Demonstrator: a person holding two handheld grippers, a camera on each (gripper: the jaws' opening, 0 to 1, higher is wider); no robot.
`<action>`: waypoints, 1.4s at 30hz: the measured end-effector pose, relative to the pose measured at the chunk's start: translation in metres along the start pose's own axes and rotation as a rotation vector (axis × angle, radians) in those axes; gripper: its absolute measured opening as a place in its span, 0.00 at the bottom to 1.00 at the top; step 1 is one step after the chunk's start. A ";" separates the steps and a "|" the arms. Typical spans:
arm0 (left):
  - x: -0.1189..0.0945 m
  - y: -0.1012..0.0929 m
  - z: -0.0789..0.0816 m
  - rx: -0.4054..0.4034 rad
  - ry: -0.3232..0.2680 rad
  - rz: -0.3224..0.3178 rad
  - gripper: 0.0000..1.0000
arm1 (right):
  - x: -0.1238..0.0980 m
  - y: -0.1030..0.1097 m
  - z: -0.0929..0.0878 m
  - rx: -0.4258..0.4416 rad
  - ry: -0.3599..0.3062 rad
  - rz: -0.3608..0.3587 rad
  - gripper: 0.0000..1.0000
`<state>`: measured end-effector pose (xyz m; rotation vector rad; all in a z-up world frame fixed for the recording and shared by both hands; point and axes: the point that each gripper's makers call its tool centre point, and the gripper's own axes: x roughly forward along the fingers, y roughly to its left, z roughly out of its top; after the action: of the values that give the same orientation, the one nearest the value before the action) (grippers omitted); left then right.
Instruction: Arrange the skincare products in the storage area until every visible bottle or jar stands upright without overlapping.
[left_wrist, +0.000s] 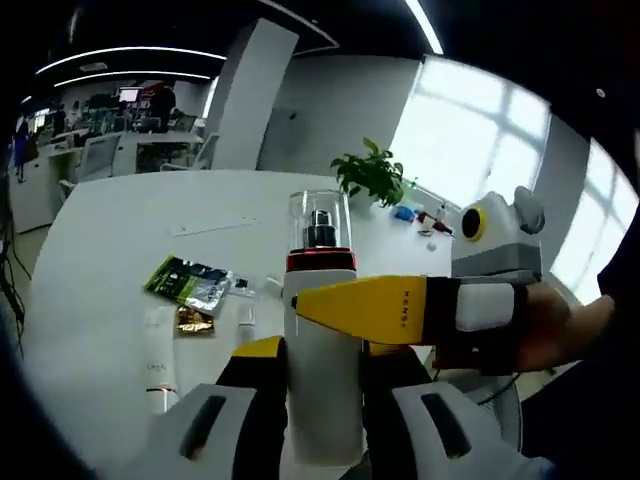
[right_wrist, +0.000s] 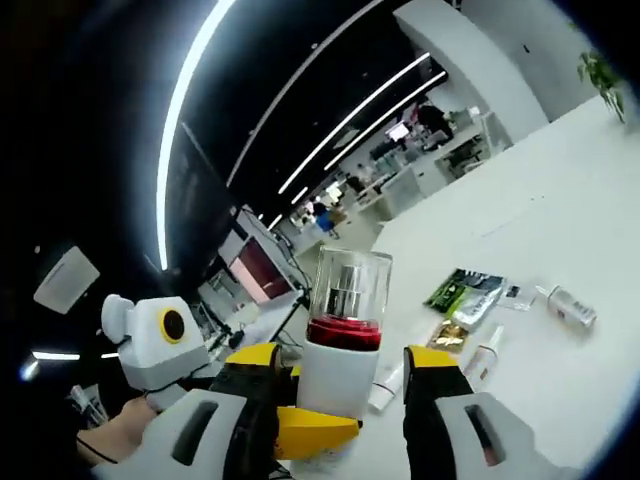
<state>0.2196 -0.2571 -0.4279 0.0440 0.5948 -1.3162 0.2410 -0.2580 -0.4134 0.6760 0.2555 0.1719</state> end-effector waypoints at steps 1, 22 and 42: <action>0.001 -0.001 0.001 0.011 -0.003 0.003 0.22 | 0.000 0.002 -0.001 0.000 0.008 0.002 0.49; -0.002 -0.017 0.005 0.050 -0.026 0.019 0.23 | -0.011 0.007 0.007 -0.071 0.019 0.060 0.22; -0.030 -0.038 0.015 -0.029 -0.079 -0.301 0.32 | -0.039 0.034 0.014 -0.171 0.057 0.356 0.21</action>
<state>0.1864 -0.2463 -0.3912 -0.1249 0.5679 -1.5922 0.2057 -0.2499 -0.3746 0.5427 0.1709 0.5477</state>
